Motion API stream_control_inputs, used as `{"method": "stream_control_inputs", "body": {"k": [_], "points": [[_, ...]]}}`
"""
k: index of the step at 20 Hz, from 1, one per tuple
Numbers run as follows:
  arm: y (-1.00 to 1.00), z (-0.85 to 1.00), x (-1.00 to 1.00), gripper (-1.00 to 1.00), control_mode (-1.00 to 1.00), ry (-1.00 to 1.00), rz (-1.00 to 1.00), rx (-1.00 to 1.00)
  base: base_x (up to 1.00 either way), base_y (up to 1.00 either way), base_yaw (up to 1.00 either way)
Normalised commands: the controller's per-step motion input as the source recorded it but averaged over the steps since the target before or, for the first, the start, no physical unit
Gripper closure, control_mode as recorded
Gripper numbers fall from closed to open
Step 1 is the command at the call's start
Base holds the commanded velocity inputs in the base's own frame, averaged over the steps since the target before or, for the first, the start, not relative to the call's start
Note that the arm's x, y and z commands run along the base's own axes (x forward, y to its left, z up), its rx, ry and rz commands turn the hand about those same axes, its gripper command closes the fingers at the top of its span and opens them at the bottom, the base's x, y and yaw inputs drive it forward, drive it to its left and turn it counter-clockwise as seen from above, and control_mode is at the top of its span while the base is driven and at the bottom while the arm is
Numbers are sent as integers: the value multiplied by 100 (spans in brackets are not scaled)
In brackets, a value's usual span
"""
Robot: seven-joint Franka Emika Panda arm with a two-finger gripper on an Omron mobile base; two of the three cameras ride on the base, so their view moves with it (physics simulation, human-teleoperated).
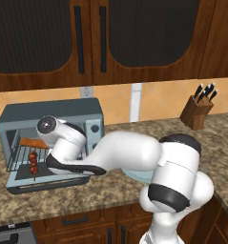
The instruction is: Pick up the kebab skewer and baguette bread, and place them inside the toaster oven. Close the toaster oven door and start by setting the timer.
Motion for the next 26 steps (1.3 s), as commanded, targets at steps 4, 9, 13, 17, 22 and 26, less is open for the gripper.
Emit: {"method": "stream_control_inputs", "body": {"k": [4, 9, 13, 17, 22, 26], "points": [[-2, -16, 5, 100, -100, -14, 0, -2, 0, 0, 0], [-6, 0, 31, 100, -100, -6, 0, 0, 0, 0, 0], [0, -14, 20, 100, -100, -3, 0, 0, 0, 0, 0], [0, -21, 12, 100, -100, 0, 0, 0, 0, 0, 0], [0, -33, -4, 100, -100, 0, 0, 0, 0, 0, 0], [0, -44, -16, -100, -100, 0, 0, 0, 0, 0, 0]]}}
